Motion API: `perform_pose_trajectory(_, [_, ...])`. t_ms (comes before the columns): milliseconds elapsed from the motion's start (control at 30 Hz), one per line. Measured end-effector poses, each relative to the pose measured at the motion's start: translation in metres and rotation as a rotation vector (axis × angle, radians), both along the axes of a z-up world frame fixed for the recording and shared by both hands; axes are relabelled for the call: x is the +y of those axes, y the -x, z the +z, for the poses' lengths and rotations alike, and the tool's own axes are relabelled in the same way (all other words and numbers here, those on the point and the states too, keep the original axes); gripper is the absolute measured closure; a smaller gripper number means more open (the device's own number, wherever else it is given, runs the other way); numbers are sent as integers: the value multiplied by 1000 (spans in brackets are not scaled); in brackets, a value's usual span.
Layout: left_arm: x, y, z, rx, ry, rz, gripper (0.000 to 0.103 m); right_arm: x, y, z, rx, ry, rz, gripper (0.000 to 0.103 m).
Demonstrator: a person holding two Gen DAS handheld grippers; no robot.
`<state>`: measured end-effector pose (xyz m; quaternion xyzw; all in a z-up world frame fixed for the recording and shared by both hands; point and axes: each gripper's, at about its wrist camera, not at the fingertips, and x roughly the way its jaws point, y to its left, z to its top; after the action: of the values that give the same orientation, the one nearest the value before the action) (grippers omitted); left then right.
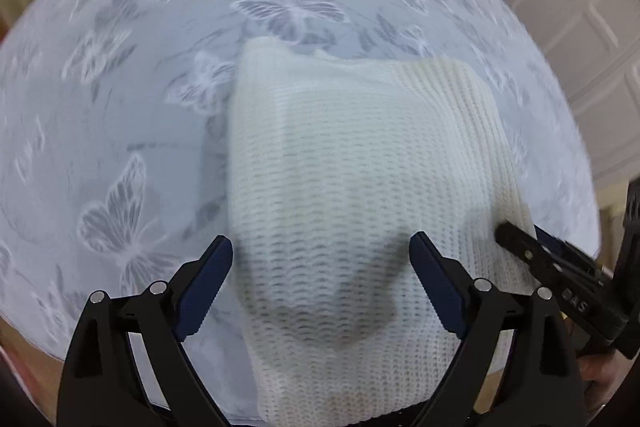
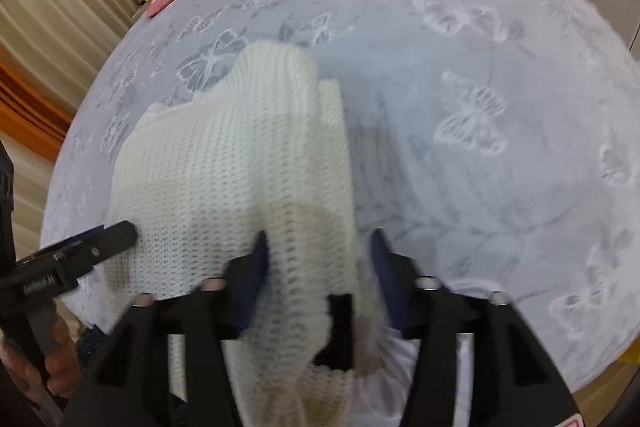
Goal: Fold small clothes
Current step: 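Grasp the folded sweater with both tools and lift it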
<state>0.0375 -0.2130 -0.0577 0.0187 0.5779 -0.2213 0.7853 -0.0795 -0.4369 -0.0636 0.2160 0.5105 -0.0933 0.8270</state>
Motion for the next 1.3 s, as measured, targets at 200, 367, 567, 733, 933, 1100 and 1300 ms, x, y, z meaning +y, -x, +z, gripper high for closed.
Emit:
perform_pose_trajectory(200, [38,-24,-39,232,224,144,9,-18,-8,-30,26,-214,1,29])
perform_pose_trajectory(367, [37,-29,-67,321,324,190,5,-21,-16,-56,-12,-400,-18,21])
perform_pose_trajectory(567, [25,-25,-49,324,330,127,38,-17,-12,-40,-52,-415,-43,69])
perform_pose_trajectory(733, [16,-14,-6,308,353,72,58,-2,9,26,-129,-328,-42,74])
perform_pose_trajectory(933, [21,26,97,142,428,-90,58,17,53,134,-281,-190,-39,74])
perform_pose_trajectory(1100, [67,43,210,-43,527,-182,58,56,74,240,-496,-105,27,74])
perform_pose_trajectory(1300, [131,37,339,-354,548,-249,57,119,59,341,-762,-56,133,73])
